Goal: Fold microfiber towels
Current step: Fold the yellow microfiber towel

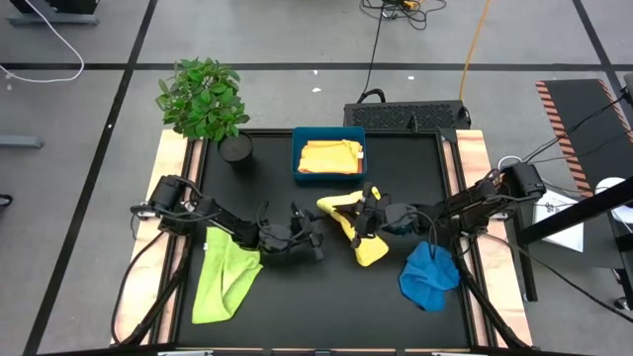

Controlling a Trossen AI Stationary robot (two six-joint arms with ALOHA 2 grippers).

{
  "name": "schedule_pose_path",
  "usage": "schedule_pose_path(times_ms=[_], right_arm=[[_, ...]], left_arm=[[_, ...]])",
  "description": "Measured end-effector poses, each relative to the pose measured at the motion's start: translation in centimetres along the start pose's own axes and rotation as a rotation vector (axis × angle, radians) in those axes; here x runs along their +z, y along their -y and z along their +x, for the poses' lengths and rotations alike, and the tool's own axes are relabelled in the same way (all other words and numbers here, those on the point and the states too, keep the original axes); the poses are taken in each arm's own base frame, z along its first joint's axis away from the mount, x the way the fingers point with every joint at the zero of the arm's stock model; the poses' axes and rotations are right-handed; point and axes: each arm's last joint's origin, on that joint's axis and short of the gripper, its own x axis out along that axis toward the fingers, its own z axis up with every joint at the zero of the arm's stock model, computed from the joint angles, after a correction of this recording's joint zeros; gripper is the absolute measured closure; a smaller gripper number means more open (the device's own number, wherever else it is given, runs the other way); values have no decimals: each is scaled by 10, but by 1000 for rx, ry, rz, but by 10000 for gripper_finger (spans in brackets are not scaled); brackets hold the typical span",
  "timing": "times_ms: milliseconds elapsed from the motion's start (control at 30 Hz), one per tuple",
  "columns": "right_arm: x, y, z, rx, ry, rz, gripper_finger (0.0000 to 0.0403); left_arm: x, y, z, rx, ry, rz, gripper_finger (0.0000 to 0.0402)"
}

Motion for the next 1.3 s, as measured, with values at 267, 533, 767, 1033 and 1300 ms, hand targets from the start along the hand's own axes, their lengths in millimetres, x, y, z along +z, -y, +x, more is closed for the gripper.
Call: schedule_pose_path(times_ms=[267, 533, 767, 1033, 1300], right_arm=[[26, 9, 11, -42, 25, -102, 402], [49, 27, -4, -112, 55, -128, 403], [68, 47, -29, -119, 114, -42, 403], [75, 55, -45, -92, 132, 31, 403], [73, 53, -45, -78, 115, 40, 403]], left_arm=[[-5, 1, -4, 115, -34, -43, 127], [-13, -2, -5, 211, -89, -50, 128], [-13, -2, -5, 211, -90, -48, 139], [-9, -3, -5, 224, -74, -49, 144], [9, -5, -10, 282, -26, 8, 144]])
